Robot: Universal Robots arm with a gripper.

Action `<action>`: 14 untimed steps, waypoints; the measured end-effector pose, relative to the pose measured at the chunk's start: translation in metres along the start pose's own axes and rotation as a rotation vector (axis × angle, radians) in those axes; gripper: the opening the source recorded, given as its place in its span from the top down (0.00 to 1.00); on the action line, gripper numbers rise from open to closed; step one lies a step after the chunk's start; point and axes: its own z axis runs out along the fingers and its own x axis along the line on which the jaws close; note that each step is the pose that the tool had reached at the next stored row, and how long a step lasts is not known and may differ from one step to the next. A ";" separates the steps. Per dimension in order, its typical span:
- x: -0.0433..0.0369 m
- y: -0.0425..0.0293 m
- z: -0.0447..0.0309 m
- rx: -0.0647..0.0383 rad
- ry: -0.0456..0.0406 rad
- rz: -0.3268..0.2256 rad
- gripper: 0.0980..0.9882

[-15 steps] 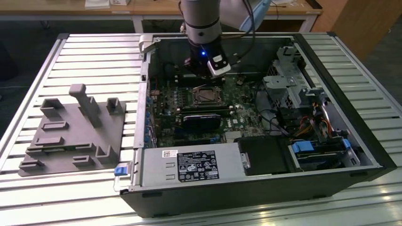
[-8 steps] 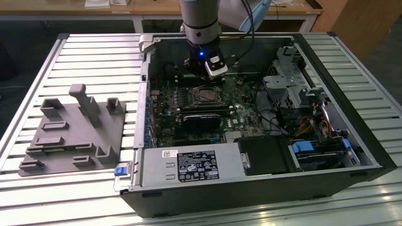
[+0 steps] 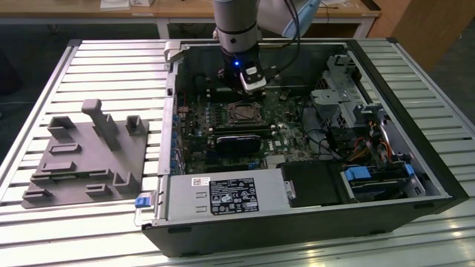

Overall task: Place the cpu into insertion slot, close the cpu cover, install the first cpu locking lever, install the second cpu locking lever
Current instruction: 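Install the first cpu locking lever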

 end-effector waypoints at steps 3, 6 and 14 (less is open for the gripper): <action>0.0007 0.0017 0.0007 0.002 -0.0021 0.013 0.99; 0.0011 0.0023 0.0017 0.004 -0.0046 0.027 0.99; 0.0029 0.0063 0.0038 0.009 -0.0075 0.041 0.99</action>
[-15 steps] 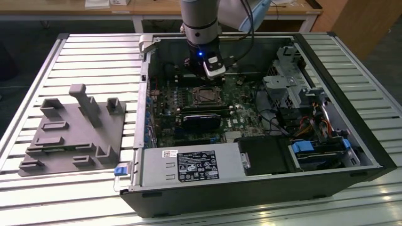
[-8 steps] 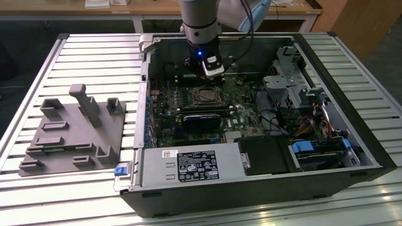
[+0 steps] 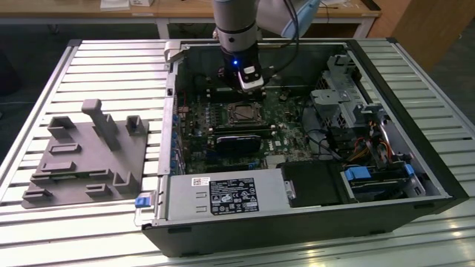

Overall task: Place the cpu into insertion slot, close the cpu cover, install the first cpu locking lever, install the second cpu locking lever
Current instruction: 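Install the first cpu locking lever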

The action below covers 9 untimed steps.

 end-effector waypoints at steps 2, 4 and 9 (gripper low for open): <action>0.0006 0.0014 0.0004 0.002 -0.0011 0.000 0.99; 0.0008 0.0019 0.0008 0.005 -0.0021 -0.001 0.99; 0.0012 0.0016 0.0032 0.010 -0.0054 -0.002 0.99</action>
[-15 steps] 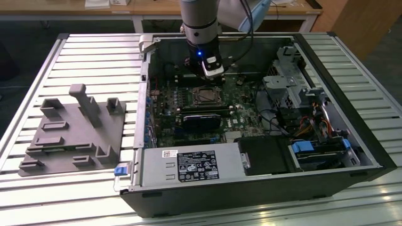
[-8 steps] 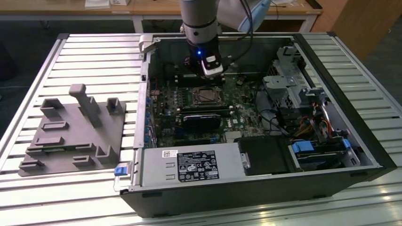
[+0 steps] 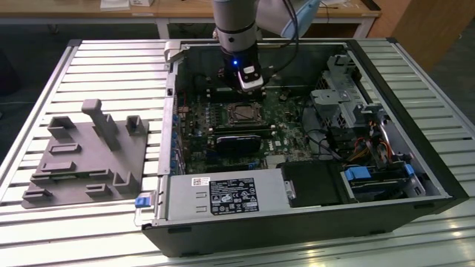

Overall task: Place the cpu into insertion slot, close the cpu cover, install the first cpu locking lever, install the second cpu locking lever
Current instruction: 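Install the first cpu locking lever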

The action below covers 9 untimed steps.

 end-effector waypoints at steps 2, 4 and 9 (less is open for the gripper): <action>0.0002 -0.0002 0.0011 0.001 -0.0009 0.000 0.99; 0.0003 -0.0003 0.0021 0.002 -0.0015 -0.001 0.99; 0.0005 -0.0005 0.0032 0.004 -0.0026 -0.001 0.99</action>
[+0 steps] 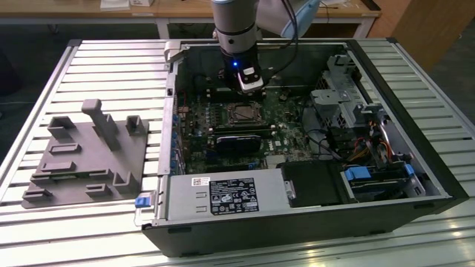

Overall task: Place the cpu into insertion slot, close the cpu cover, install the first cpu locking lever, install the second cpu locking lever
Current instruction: 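Install the first cpu locking lever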

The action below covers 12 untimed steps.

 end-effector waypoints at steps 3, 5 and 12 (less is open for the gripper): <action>0.0000 -0.0001 0.0003 0.001 -0.0006 0.000 0.99; 0.0000 -0.0003 0.0005 0.001 -0.0009 0.000 0.99; -0.0007 -0.0010 -0.0011 0.002 -0.0019 -0.001 0.99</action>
